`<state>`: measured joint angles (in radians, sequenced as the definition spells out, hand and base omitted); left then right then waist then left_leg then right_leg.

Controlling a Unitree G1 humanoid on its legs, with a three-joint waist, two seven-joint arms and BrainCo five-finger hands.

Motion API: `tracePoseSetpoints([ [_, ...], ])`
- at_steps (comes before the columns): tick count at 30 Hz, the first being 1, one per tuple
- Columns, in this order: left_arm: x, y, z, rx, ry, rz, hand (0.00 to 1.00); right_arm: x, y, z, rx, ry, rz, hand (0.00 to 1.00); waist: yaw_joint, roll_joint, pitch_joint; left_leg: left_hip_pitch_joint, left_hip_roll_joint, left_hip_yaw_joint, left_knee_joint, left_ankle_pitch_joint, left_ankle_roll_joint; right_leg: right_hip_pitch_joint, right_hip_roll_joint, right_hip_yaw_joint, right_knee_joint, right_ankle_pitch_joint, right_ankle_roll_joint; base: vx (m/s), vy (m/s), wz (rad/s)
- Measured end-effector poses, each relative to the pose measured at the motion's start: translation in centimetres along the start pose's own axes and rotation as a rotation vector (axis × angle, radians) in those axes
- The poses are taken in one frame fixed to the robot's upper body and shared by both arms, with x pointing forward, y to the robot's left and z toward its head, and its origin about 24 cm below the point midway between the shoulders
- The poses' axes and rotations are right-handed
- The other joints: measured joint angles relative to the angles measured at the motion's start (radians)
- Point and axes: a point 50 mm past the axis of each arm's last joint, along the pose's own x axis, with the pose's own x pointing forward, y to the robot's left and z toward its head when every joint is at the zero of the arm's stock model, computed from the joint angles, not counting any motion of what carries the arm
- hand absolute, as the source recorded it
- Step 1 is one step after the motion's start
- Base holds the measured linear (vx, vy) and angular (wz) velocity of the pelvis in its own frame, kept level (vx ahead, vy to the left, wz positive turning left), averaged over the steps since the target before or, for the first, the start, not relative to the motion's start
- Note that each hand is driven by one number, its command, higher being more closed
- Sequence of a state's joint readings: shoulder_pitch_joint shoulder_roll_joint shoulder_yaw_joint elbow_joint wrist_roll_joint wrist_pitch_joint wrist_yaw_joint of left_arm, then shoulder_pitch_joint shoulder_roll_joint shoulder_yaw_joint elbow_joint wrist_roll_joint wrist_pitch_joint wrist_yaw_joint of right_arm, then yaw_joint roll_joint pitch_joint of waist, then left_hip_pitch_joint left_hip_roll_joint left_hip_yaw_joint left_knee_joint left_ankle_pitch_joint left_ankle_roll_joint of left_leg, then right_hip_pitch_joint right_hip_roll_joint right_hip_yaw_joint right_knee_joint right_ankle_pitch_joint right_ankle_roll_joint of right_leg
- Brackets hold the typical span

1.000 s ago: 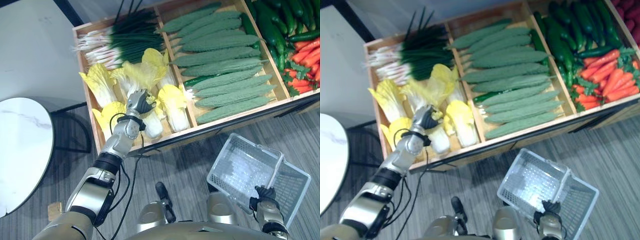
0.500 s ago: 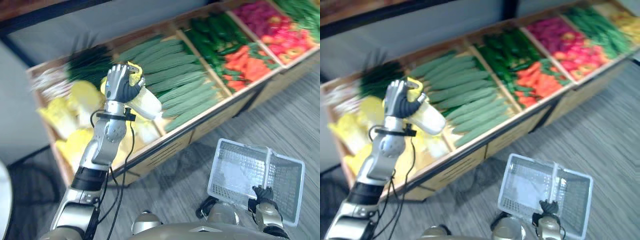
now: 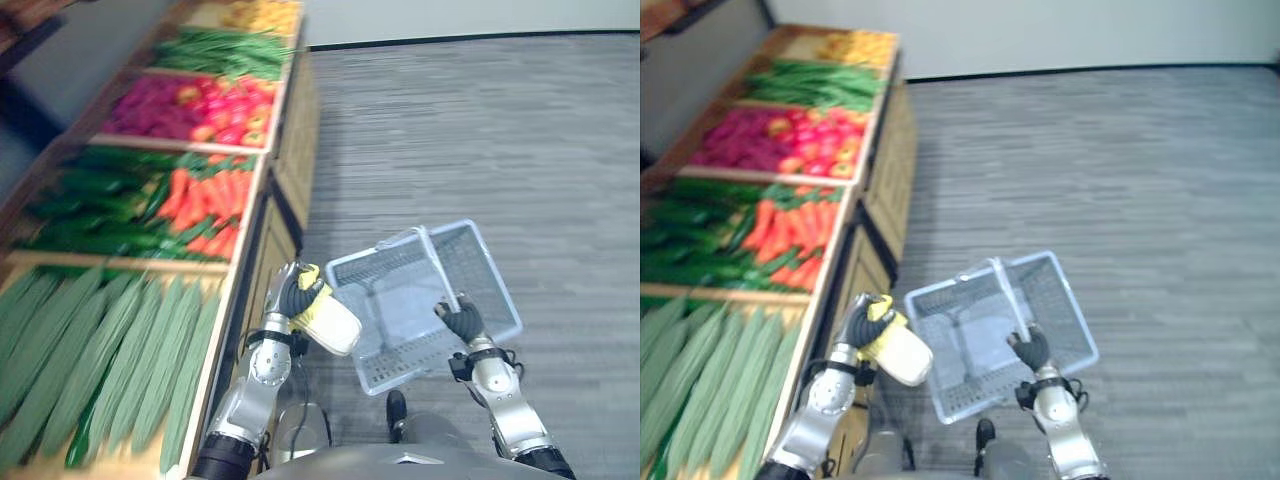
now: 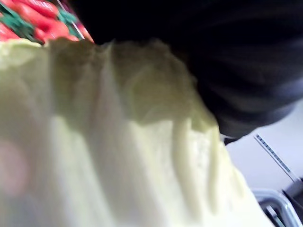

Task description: Pick vegetable in the basket

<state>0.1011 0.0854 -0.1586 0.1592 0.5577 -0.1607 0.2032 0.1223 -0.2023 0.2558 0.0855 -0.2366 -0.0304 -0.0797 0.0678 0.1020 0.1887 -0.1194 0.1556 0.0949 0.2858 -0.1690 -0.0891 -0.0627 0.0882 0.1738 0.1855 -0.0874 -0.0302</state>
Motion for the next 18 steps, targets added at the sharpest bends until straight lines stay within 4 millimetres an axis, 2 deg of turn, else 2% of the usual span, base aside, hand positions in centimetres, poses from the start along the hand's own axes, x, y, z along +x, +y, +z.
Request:
tracePoseSetpoints([
  [2, 1.0, -0.2, 0.2, 0.012, -0.011, -0.014, 1.0, 0.0, 0.9, 1.3, 0.014, -0.052, 0.031, 1.0, -0.021, -0.01, 0.003, -0.003, -0.004, 0.051, 0.042, 0.01, -0.016, 0.016, -0.037, 0.002, -0.028, -0.012, 0.005, 0.32, 0.242, -0.28],
  [3, 1.6, -0.4, 0.3, 0.01, -0.01, -0.02, 1.0, 0.0, 1.2, 1.6, 0.03, -0.064, 0.055, 1.0, -0.021, -0.025, 0.017, -0.06, -0.002, 0.111, 0.164, -0.001, -0.017, 0.057, -0.06, 0.006, -0.062, -0.002, 0.007, 0.31, 0.28, 0.1],
  [4, 1.9, -0.5, 0.5, 0.009, -0.013, -0.02, 1.0, 0.0, 1.3, 1.6, 0.036, -0.065, 0.073, 1.0, -0.02, -0.037, 0.02, -0.069, -0.008, 0.132, 0.184, -0.009, -0.004, 0.07, -0.072, 0.01, -0.066, -0.008, 0.008, 0.23, 0.204, 0.02],
  [5, 1.8, -0.6, 0.4, 0.008, -0.008, -0.026, 1.0, -0.1, 1.5, 1.8, 0.051, -0.075, 0.095, 1.0, -0.015, -0.038, 0.013, -0.056, -0.02, 0.147, 0.085, 0.001, 0.02, 0.082, -0.081, 0.012, -0.062, -0.021, 0.013, 0.22, 0.136, -0.13],
  [6, 1.8, -0.7, 0.4, 0.007, -0.008, -0.027, 1.0, -0.3, 1.5, 2.4, 0.067, -0.099, 0.106, 1.0, -0.013, -0.033, 0.007, -0.039, -0.032, 0.169, -0.01, 0.056, 0.055, 0.085, -0.078, 0.011, -0.031, -0.068, 0.024, 0.25, 0.125, -0.26],
  [7, 1.8, -0.7, -0.1, 0.025, 0.018, -0.035, 0.0, -0.5, 2.2, 2.6, 0.114, -0.101, 0.156, 1.0, -0.008, -0.066, -0.001, -0.006, -0.049, 0.199, -0.016, 0.044, 0.085, 0.063, -0.096, 0.025, 0.054, -0.125, 0.042, 0.39, 0.14, -0.16],
  [8, 2.3, -0.6, -0.2, 0.057, 0.018, -0.049, 0.0, -1.2, 3.4, 2.9, 0.182, -0.114, 0.244, 1.0, -0.011, -0.099, -0.019, 0.037, -0.086, 0.205, -0.06, 0.023, 0.084, -0.009, -0.111, 0.011, 0.249, -0.174, 0.14, 0.39, 0.128, -0.15],
  [9, 2.9, -0.3, -0.2, 0.09, 0.017, -0.05, 0.0, -1.4, 4.3, 3.1, 0.233, -0.12, 0.311, 1.0, -0.021, -0.113, -0.012, 0.089, -0.098, 0.209, -0.082, 0.013, 0.097, -0.102, -0.125, -0.02, 0.486, -0.144, 0.27, 0.4, 0.103, 0.04],
  [10, 3.1, -0.1, -0.2, 0.104, 0.014, -0.053, 0.0, -1.5, 4.5, 3.2, 0.247, -0.12, 0.327, 1.0, -0.025, -0.117, -0.008, 0.112, -0.102, 0.206, -0.087, 0.011, 0.101, -0.138, -0.131, -0.033, 0.581, -0.112, 0.276, 0.35, 0.067, 0.23],
  [11, 3.6, 0.0, -0.1, 0.131, 0.009, -0.06, 0.0, -1.8, 5.0, 3.2, 0.292, -0.116, 0.374, 1.0, -0.05, -0.127, -0.004, 0.157, -0.108, 0.189, -0.092, -0.003, 0.108, -0.183, -0.147, -0.077, 0.715, -0.113, 0.273, 0.32, 0.017, 0.51],
  [12, 3.9, 0.3, -0.1, 0.146, 0.007, -0.053, 0.0, -1.9, 5.3, 3.2, 0.326, -0.117, 0.401, 1.0, -0.068, -0.129, -0.004, 0.185, -0.107, 0.166, -0.096, -0.008, 0.111, -0.206, -0.169, -0.118, 0.759, -0.134, 0.234, 0.35, -0.04, 0.69],
  [13, 4.4, 0.6, 0.3, 0.152, -0.007, -0.035, 0.0, -1.9, 5.4, 3.4, 0.355, -0.123, 0.42, 1.0, -0.08, -0.129, -0.004, 0.199, -0.104, 0.149, -0.102, -0.008, 0.111, -0.231, -0.192, -0.152, 0.751, -0.152, 0.199, 0.28, -0.064, 0.56],
  [14, 4.7, 0.8, 0.6, 0.152, -0.021, -0.023, 0.0, -1.9, 5.3, 3.5, 0.37, -0.13, 0.425, 1.0, -0.081, -0.129, -0.004, 0.207, -0.1, 0.133, -0.11, -0.008, 0.111, -0.246, -0.204, -0.171, 0.731, -0.163, 0.178, 0.39, -0.175, 0.57],
  [15, 5.3, 0.7, 1.5, 0.154, -0.056, -0.013, 0.0, -1.9, 5.2, 3.8, 0.397, -0.144, 0.432, 1.0, -0.082, -0.123, 0.0, 0.21, -0.085, 0.103, -0.12, -0.01, 0.106, -0.267, -0.22, -0.197, 0.657, -0.183, 0.142, 0.37, -0.25, 0.65],
  [17, 6.1, 0.7, 2.6, 0.14, -0.089, -0.002, 0.0, -1.8, 5.2, 4.3, 0.435, -0.167, 0.448, 1.0, -0.082, -0.118, 0.002, 0.206, -0.056, 0.055, -0.123, -0.012, 0.094, -0.277, -0.231, -0.191, 0.457, -0.178, 0.122, 0.29, -0.259, 0.69],
  [18, 6.4, 0.5, 3.0, 0.134, -0.099, 0.001, 0.0, -1.8, 5.2, 4.3, 0.445, -0.169, 0.447, 1.0, -0.08, -0.114, 0.003, 0.204, -0.042, 0.034, -0.124, -0.017, 0.074, -0.272, -0.232, -0.165, 0.342, -0.145, 0.115, 0.32, -0.36, 1.02],
])
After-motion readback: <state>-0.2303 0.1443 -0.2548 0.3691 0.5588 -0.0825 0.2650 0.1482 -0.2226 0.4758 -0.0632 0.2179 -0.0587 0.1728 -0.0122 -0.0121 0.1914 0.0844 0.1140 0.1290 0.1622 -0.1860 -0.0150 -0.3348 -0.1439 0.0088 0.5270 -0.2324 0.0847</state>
